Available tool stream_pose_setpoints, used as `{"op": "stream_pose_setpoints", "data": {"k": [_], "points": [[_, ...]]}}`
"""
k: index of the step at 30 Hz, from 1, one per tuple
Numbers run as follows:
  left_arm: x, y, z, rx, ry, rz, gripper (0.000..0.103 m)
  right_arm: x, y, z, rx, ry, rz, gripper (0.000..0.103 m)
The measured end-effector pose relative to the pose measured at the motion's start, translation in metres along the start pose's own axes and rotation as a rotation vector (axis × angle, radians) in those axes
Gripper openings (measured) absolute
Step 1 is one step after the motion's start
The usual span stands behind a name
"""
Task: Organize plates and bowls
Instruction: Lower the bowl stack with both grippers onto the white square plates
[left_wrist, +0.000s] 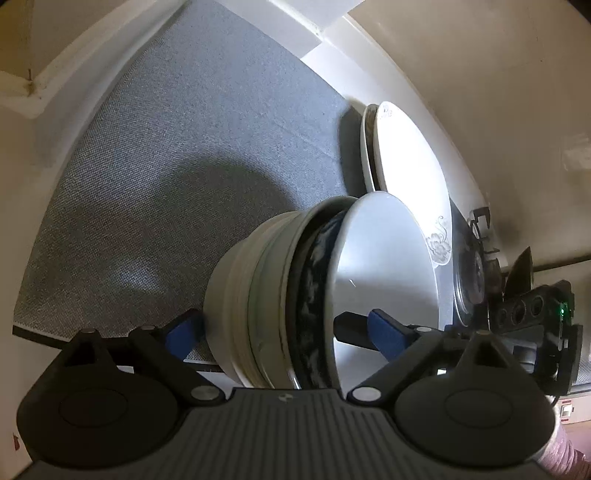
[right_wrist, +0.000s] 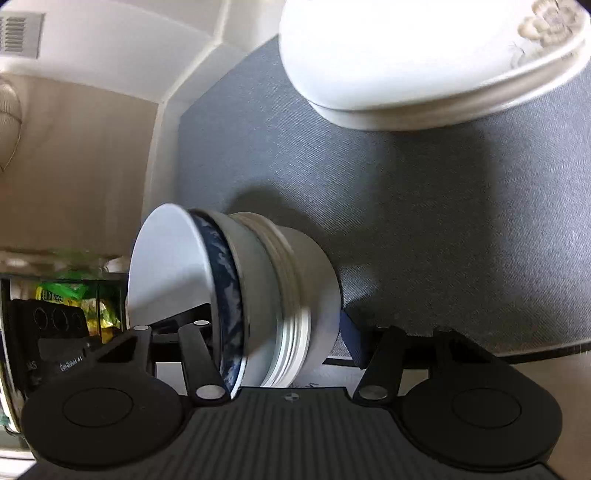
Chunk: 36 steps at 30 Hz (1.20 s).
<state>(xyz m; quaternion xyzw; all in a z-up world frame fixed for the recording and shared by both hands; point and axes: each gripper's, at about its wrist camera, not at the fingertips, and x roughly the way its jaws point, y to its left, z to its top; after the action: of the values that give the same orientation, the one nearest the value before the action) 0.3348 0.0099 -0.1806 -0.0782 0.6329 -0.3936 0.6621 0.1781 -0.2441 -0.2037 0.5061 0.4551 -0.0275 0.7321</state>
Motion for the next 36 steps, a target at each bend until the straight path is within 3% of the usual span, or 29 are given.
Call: {"op": "stream_pose_setpoints", "data": {"k": [6,15,22,27,36], "points": [[-0.001,-0.021,0.001,0.081,-0.063,0.047,0.096,-0.009,-0.001,-0.008,-0.027,-0.044,0.013,0.050],[-0.004,-0.033,0.013,0.041,-0.093,0.039,0.096,-0.022,-0.007,-0.003,-0.023,-0.103,0.021,0.038],[0.010,-0.046,0.014,0.088,-0.055,0.104,0.101,-0.026,-0.007,-0.002,-0.061,-0.115,0.008,0.038],[0.024,-0.018,0.019,-0.043,0.012,-0.022,0.101,-0.026,-0.012,0.003,-0.050,-0.117,0.031,0.038],[0.017,-0.015,0.023,0.026,-0.043,-0.017,0.099,-0.015,-0.019,0.014,-0.026,-0.089,0.072,0.048]]}}
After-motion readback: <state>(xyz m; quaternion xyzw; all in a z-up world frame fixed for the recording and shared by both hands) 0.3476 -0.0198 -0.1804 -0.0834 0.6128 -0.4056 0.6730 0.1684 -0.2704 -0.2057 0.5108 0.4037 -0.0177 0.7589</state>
